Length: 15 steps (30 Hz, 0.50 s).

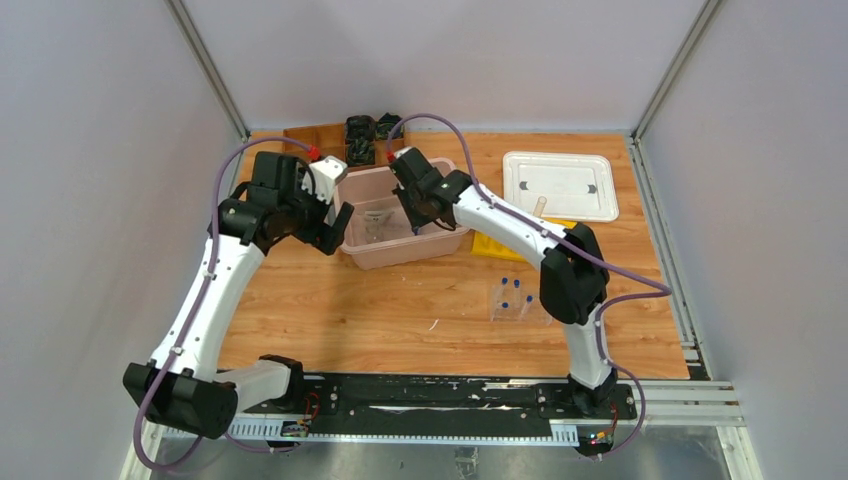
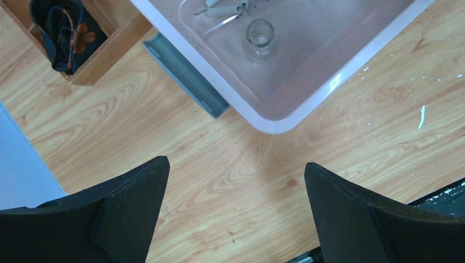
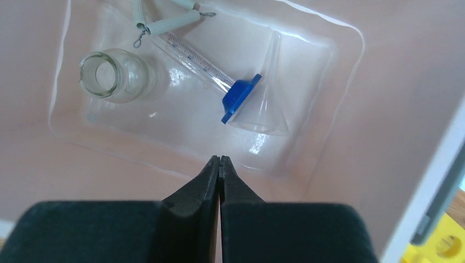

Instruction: Organize the chemistry lab equipment

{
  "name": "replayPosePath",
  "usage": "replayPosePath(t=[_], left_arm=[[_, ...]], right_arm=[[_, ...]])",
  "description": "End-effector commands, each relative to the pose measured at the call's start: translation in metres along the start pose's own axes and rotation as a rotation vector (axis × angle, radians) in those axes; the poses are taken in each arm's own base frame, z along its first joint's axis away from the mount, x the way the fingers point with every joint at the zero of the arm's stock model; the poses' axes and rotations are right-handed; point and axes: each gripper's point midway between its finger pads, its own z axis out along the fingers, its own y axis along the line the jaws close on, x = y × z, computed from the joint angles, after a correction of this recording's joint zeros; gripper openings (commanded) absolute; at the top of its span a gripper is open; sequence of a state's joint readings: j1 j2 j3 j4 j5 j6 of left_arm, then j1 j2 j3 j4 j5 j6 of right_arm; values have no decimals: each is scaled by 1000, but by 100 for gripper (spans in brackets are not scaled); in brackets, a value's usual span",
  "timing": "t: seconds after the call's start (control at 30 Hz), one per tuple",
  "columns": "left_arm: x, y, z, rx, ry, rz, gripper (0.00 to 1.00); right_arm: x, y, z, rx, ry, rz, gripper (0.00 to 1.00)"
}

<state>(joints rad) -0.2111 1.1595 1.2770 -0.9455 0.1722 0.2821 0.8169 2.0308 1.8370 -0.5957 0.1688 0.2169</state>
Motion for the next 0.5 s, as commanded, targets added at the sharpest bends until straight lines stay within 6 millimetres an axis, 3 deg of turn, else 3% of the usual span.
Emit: replayPosePath(t=[0.0,0.13,0.23,0.33,0.47], left_arm=[[-7,5,4,-5,-12,19,100],[-3,6,12,0,10,29,100],[3,7,19,5,33,39,98],[8,4,27,31,49,42,94],[11,1,35,53,69,41,93]], right_arm=[[-31,-21,-50,35,-113,40,11],[-56,-47,-103,57,-219,83,31],[-68,-92,-143,111,-285,160,41],[-59,-157,-168,230,-287,279,50],[-15,-258,-193,458,-252,539,57]])
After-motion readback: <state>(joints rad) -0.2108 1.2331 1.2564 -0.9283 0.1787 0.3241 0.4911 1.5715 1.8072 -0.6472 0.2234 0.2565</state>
